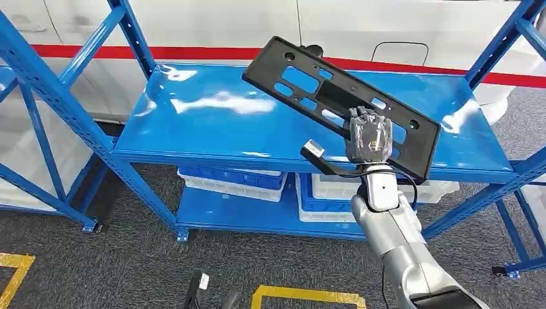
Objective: Take the parts from the cabinet and place them on the table.
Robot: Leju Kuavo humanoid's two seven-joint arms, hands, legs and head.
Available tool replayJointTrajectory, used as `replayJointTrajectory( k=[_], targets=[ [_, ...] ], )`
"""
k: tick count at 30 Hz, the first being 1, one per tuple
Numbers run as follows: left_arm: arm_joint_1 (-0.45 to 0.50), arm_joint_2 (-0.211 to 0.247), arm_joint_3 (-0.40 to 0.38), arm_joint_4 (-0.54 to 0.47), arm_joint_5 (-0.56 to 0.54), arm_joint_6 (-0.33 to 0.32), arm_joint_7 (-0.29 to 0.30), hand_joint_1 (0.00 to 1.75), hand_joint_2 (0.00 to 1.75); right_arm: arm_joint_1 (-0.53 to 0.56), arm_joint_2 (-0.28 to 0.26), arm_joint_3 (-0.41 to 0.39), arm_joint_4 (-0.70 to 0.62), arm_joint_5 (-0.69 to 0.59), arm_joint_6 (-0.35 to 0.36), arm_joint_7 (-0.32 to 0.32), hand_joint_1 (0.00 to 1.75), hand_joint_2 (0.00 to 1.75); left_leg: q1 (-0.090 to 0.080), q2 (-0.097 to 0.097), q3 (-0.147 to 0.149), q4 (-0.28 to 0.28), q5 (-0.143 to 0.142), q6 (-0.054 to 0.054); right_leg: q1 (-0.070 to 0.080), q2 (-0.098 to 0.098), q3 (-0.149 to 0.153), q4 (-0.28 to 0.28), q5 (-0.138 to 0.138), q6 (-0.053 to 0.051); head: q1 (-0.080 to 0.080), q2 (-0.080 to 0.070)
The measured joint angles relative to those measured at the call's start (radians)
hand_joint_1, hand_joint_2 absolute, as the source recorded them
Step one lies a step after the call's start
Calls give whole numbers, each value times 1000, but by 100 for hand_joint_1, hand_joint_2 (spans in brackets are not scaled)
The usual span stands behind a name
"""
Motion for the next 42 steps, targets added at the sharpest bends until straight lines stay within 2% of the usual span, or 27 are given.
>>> replayJointTrajectory(
  k=[4,14,20,26,27,28,29,31,32,33,34,35,36,37,38,39,41,42],
  targets=[
    [3,14,1,17,-2,-4,-6,0,175,25,7,29,-116,-15,19,-26,175,175,0,1,1,0,0,0,0,0,2,0,0,0,0,0],
    [12,32,2,33,6,-3,-17,0,175,66,5,63,-229,-60,20,-55,175,175,-2,-1,2,0,1,1,0,0,3,0,0,0,1,0],
    [19,42,3,40,12,2,-2,0,175,117,-2,84,-344,-119,48,-83,175,175,-5,-1,0,4,-2,3,-7,-1,4,-2,1,1,1,0],
    [19,51,3,43,7,15,-2,0,175,183,-23,89,-496,-198,53,-103,175,175,-6,-1,0,7,-5,12,-10,0,8,-7,2,5,0,0],
    [19,51,3,43,5,15,-1,0,175,199,-30,89,-531,-216,53,-106,175,175,7,1,11,-11,3,21,0,-1,3,-2,-4,7,0,0],
    [19,51,3,44,4,15,-1,0,175,216,-43,89,-568,-233,53,-112,175,175,6,3,19,-18,5,23,-6,-5,-5,26,-19,8,2,0],
    [18,52,3,45,1,16,0,0,175,227,-53,88,-600,-249,54,-118,175,175,8,4,20,-18,6,28,-6,-5,-33,85,-49,0,5,0],
    [19,53,3,48,-1,21,0,0,175,263,-77,88,-659,-273,53,-129,175,175,8,5,19,-17,5,28,-6,-5,-119,255,-117,-7,6,0],
    [20,54,3,48,-2,25,0,0,175,285,-88,87,-681,-278,51,-134,175,175,8,5,19,-17,4,27,-7,-5,-148,314,-132,-4,7,0],
    [22,55,3,50,-3,31,-1,0,175,308,-100,86,-705,-285,50,-138,175,175,9,4,19,-16,3,26,-8,-5,-155,322,-127,4,7,0],
    [22,57,3,51,-5,32,-3,0,175,328,-110,85,-726,-291,48,-141,175,175,11,3,20,-15,3,24,-12,-6,-133,275,-102,15,7,0],
    [22,57,3,52,-6,34,-3,0,175,341,-119,83,-743,-296,47,-144,175,175,13,2,20,-11,0,20,-16,-7,-91,191,-67,26,7,0],
    [22,57,3,52,-8,37,-5,0,175,353,-126,79,-761,-302,43,-146,175,175,18,2,19,-4,-5,13,-22,-10,-35,83,-28,37,6,0],
    [21,59,3,53,-10,42,-6,0,175,362,-132,77,-774,-306,40,-147,175,175,17,3,18,7,-11,3,-25,-16,1,10,-14,39,10,0],
    [20,61,3,54,-10,45,-7,0,175,372,-134,76,-782,-309,33,-149,175,175,9,3,15,11,-17,-5,-16,-11,9,19,-10,29,15,0],
    [21,62,3,55,-11,49,-8,0,175,382,-136,74,-795,-310,30,-152,175,175,9,3,15,15,-18,-9,-15,-6,3,22,-8,11,11,0],
    [20,64,3,57,-11,50,-8,0,175,395,-143,70,-809,-311,30,-152,175,175,13,4,16,15,-15,-15,-12,-4,0,26,-8,-1,10,0],
    [20,66,3,58,-11,51,-8,0,175,398,-145,69,-815,-312,30,-152,175,175,17,2,13,19,-19,-18,-22,-4,0,23,-4,-11,10,0]
  ],
)
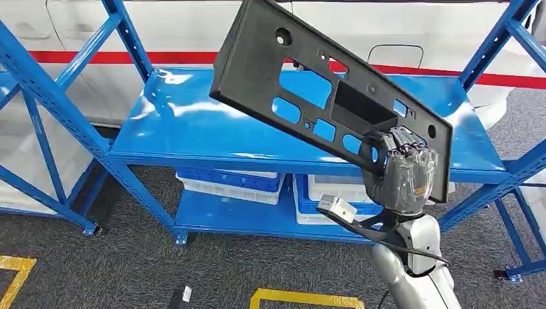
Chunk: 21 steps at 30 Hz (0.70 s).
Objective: Take the parts from the cabinet and place them on the table.
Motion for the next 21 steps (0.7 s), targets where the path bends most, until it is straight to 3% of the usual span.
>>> replayJointTrajectory(
  k=[1,2,4,5,6,7,8,9,10,11,14,15,16,17,19,20,21],
  targets=[
    [0,0,0,0,0,3,0,0,175,2,-1,0,-6,-4,-2,-1,175,175,2,3,-6,16,-18,-7,1,0,1,0,1,-3,0,0],
    [0,0,0,0,-1,10,0,0,175,7,-2,-2,-13,-9,-5,-4,175,175,3,7,-26,67,-57,-14,2,0,0,0,3,-13,-5,0],
    [0,2,0,1,-6,20,0,0,175,25,-3,-6,-22,-18,-17,-14,175,175,5,12,-97,232,-143,-22,6,-2,-2,1,3,-14,-5,0],
    [0,4,0,2,-9,20,0,0,175,35,-5,-6,-24,-21,-20,-17,175,175,5,12,-126,297,-165,-23,8,-4,-3,1,4,-16,-4,0],
    [1,5,0,3,-9,21,0,0,175,44,-5,-7,-26,-25,-21,-19,175,175,5,12,-136,320,-164,-21,11,-4,-5,1,4,-17,-4,0],
    [1,6,0,4,-10,21,0,0,175,50,-5,-8,-27,-25,-21,-21,175,175,4,12,-122,294,-141,-16,13,-3,-5,1,5,-18,-5,0],
    [0,7,0,4,-10,21,0,0,175,54,-6,-8,-30,-25,-21,-21,175,175,3,12,-87,229,-104,-8,17,-3,-4,1,5,-18,-5,0],
    [-1,8,0,4,-10,21,0,0,175,56,-6,-10,-34,-25,-21,-21,175,175,0,11,-26,119,-54,4,21,-1,-2,0,7,-20,-5,0],
    [-3,8,0,4,-10,21,0,0,175,56,-6,-12,-38,-26,-21,-21,175,175,-5,11,23,31,-25,21,21,-1,-2,0,7,-20,-4,0],
    [-6,15,0,5,-10,21,0,0,175,57,-6,-13,-41,-26,-23,-21,175,175,-9,15,35,7,-41,31,24,-2,-4,1,7,-18,0,0],
    [-5,14,0,6,-13,30,0,0,175,62,-9,-15,-45,-34,-31,-29,175,175,-20,17,30,2,-29,33,20,-7,-7,-3,13,-10,-6,0],
    [-5,15,0,7,-23,39,-2,0,175,62,-9,-15,-50,-39,-34,-36,175,175,-19,17,31,-10,-19,38,24,-7,-7,-7,18,-2,-5,0],
    [-6,16,-2,7,-41,48,-5,0,175,64,-12,-16,-55,-47,-39,-43,175,175,-6,23,38,-28,-5,35,26,-9,-18,8,6,-1,-6,0],
    [-8,16,-3,7,-53,55,-8,0,175,65,-15,-19,-59,-54,-44,-50,175,175,-6,22,38,-34,1,40,26,-7,-34,41,-20,-4,-3,0],
    [-9,16,-10,7,-67,58,-14,0,175,73,-16,-19,-69,-62,-48,-61,175,175,-7,23,30,-33,4,43,21,-7,-100,195,-95,-9,-1,0],
    [-9,16,-15,7,-75,51,-22,0,175,83,-20,-19,-75,-63,-50,-65,175,175,-7,23,26,-33,6,43,19,-7,-133,276,-125,-5,-3,0],
    [-8,16,-18,7,-80,46,-27,0,175,95,-22,-21,-81,-64,-50,-65,175,175,-6,23,23,-32,8,42,17,-7,-148,318,-134,3,-1,0]
  ],
)
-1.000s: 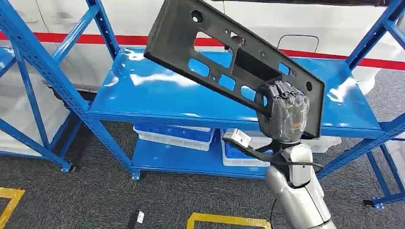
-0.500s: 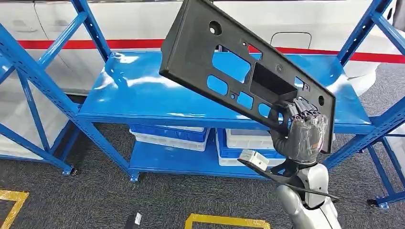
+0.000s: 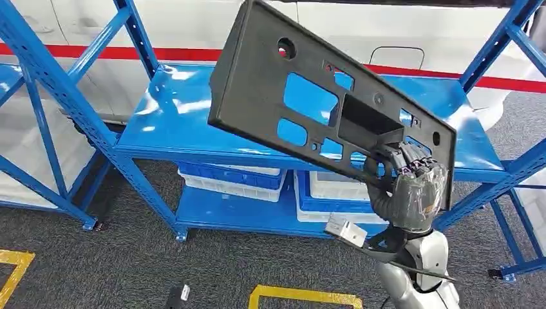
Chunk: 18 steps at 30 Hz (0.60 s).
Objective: Take the parts from the cabinet and place them on the table.
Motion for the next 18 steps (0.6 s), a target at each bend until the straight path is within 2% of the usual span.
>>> replayJointTrajectory(
  k=[1,2,4,5,6,8,10,11,12,14,15,16,17,18],
  targets=[
    [1,0,-3,0,-4,-2,-3,0,175,9,-1,0,-4,0,-1,0,175,175,1,0,-1,1,1,-2,-3,0,12,-15,8,10,0,0],
    [2,-1,-5,0,-4,-3,-5,0,175,18,-2,0,-9,2,-1,0,175,175,2,-1,-2,4,2,-3,-7,0,53,-83,35,24,0,0],
    [2,-2,-7,0,-4,-2,-8,0,175,27,-2,0,-21,7,-1,0,175,175,7,-1,-6,16,-2,-11,-18,-2,161,-279,101,47,0,0],
    [2,0,-7,0,-2,-1,-10,0,175,27,-2,0,-22,7,-1,0,175,175,2,0,-12,24,-5,-18,-17,-2,177,-318,96,41,4,0],
    [1,-1,-7,0,-2,1,-12,0,175,32,-1,1,-26,8,-1,-1,175,175,-2,-1,-18,32,-6,-25,-11,5,179,-321,108,26,1,0],
    [3,0,-8,0,2,4,-14,0,175,35,-2,0,-29,3,-1,1,175,175,-2,-1,-22,30,2,-36,-7,6,171,-314,112,15,1,0],
    [4,2,-7,0,5,3,-14,0,175,36,0,0,-29,-3,-1,3,175,175,5,-2,-31,38,-2,-43,-20,5,169,-318,122,-2,3,0],
    [4,2,-7,0,5,3,-15,0,175,36,2,-1,-31,-6,-1,3,175,175,7,-6,-41,66,-36,-50,-19,5,165,-318,127,-11,-1,0],
    [4,2,-8,0,6,3,-15,0,175,36,3,-1,-32,-8,-1,6,175,175,10,-7,-66,129,-84,-57,-18,4,160,-318,129,-15,-4,0],
    [4,3,-8,0,7,3,-15,0,175,37,5,0,-32,-8,-1,6,175,175,14,-6,-135,298,-170,-67,-15,2,147,-317,137,-25,-4,0],
    [5,3,-8,0,7,3,-15,0,175,38,5,0,-32,-9,-1,6,175,175,14,-6,-152,346,-187,-68,-14,1,141,-316,139,-27,-3,0],
    [6,3,-8,0,7,3,-15,0,175,40,6,0,-32,-10,-1,6,175,175,15,-6,-144,345,-179,-67,-14,1,137,-316,144,-26,-3,0],
    [6,4,-8,0,7,3,-15,0,175,41,6,0,-32,-12,-1,6,175,175,15,-6,-114,301,-153,-65,-14,1,134,-316,146,-24,-4,0],
    [6,4,-7,0,8,3,-15,0,175,42,8,0,-32,-13,-1,6,175,175,15,-6,-61,215,-114,-60,-14,2,133,-316,149,-20,-3,0]
  ],
)
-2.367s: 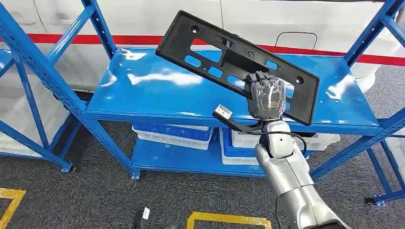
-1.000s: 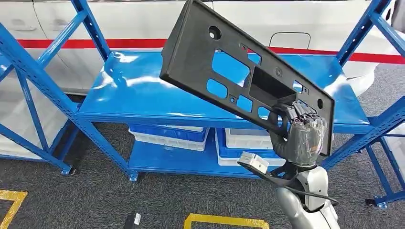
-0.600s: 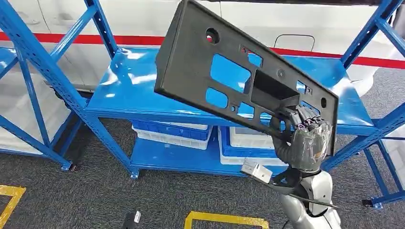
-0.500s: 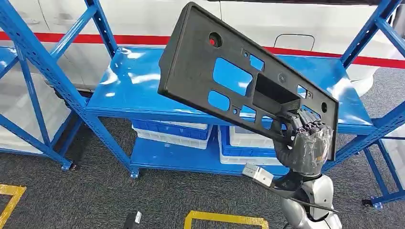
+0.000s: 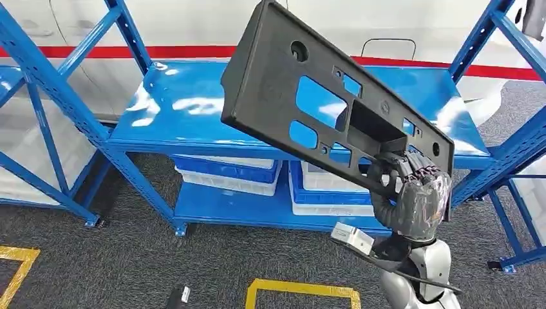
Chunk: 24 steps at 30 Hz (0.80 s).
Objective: Take the parts from the cabinet and place them on the table.
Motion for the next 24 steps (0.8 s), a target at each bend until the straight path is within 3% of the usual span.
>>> replayJointTrajectory(
  k=[1,2,3,5,6,7,8,9,10,11,12,13,14,16,17,18,20,21,22,23,24],
  targets=[
    [-1,0,0,0,0,0,0,0,175,0,3,0,0,-2,0,0,175,175,0,-1,65,-104,38,7,0,1,0,0,2,3,0,0],
    [-3,1,0,0,1,0,-2,0,175,0,6,0,-1,-4,0,-1,175,175,-1,-4,109,-184,41,15,0,0,1,0,5,7,0,0],
    [-4,2,0,0,1,0,-5,0,175,0,10,0,-1,-4,0,-3,175,175,-8,-3,111,-187,43,14,9,0,-3,1,9,14,1,0],
    [-2,2,0,0,1,3,-9,0,175,2,17,1,0,-3,0,-8,175,175,-15,-5,102,-184,47,21,3,-2,-4,-2,15,24,1,0],
    [0,3,0,0,1,3,-9,0,175,2,21,1,-1,-2,0,-8,175,175,-17,-5,100,-186,53,29,2,-2,-4,-7,21,33,0,0],
    [-1,2,1,0,1,3,-10,0,175,2,21,1,-1,-2,0,-9,175,175,-12,-3,102,-204,70,40,14,-2,-11,-6,22,41,1,0],
    [-3,0,1,0,1,4,-11,0,175,4,21,0,0,-2,0,-9,175,175,-10,1,100,-212,82,42,3,-4,-25,10,5,39,2,0],
    [-3,-1,1,0,1,4,-13,0,175,4,21,0,-1,-2,0,-10,175,175,-10,1,91,-214,88,52,9,-4,-45,60,-39,29,7,0],
    [-2,-3,1,0,1,4,-14,0,175,5,24,0,-1,-2,0,-11,175,175,-11,2,83,-214,94,59,8,-4,-73,133,-84,20,10,0],
    [-1,-5,1,0,0,4,-16,0,175,7,24,0,-1,-1,0,-12,175,175,-12,3,76,-213,99,59,8,-4,-100,210,-122,16,10,0],
    [1,-5,1,0,0,4,-19,0,175,12,24,0,-1,0,0,-12,175,175,-14,4,67,-213,104,61,9,-4,-120,279,-149,18,10,0],
    [2,-5,1,0,0,4,-21,0,175,16,25,0,-1,0,0,-12,175,175,-15,4,59,-212,110,59,8,-4,-118,302,-152,26,11,0],
    [3,-5,1,0,0,4,-24,0,175,20,26,0,-1,0,0,-12,175,175,-15,4,53,-211,114,59,8,-4,-90,272,-140,35,10,0],
    [5,-5,1,0,-2,4,-27,0,175,21,28,0,-5,2,0,-12,175,175,-14,3,43,-204,119,52,5,-4,23,104,-89,52,11,0],
    [4,-7,2,-1,-3,4,-29,0,175,21,28,0,-9,4,0,-12,175,175,-14,3,39,-198,120,50,4,-5,80,15,-74,55,11,0],
    [4,-7,2,-1,-3,4,-32,0,175,19,30,1,-13,5,0,-12,175,175,-21,3,30,-191,121,45,10,-1,107,-22,-78,45,13,0],
    [4,-8,3,-1,-4,4,-37,0,175,22,31,2,-17,9,0,-11,175,175,-23,1,25,-182,127,36,14,3,87,-16,-72,33,12,0],
    [5,-8,6,-2,-6,4,-39,0,175,25,31,2,-17,12,0,-10,175,175,-23,0,23,-183,131,32,14,4,85,-12,-71,33,7,0],
    [7,-7,9,-2,-8,4,-40,0,175,25,33,3,-17,13,0,-7,175,175,-21,0,19,-179,133,28,-3,2,72,-16,-64,22,8,0],
    [8,-6,10,-2,-10,5,-41,0,175,22,36,4,-17,13,0,-6,175,175,-16,-4,8,-167,114,22,-5,0,78,-16,-58,14,9,0],
    [9,-6,11,-2,-11,6,-42,0,175,21,39,6,-18,13,0,-6,175,175,-14,-4,-6,-125,60,13,-4,-1,71,-16,-50,-3,2,0]
  ],
)
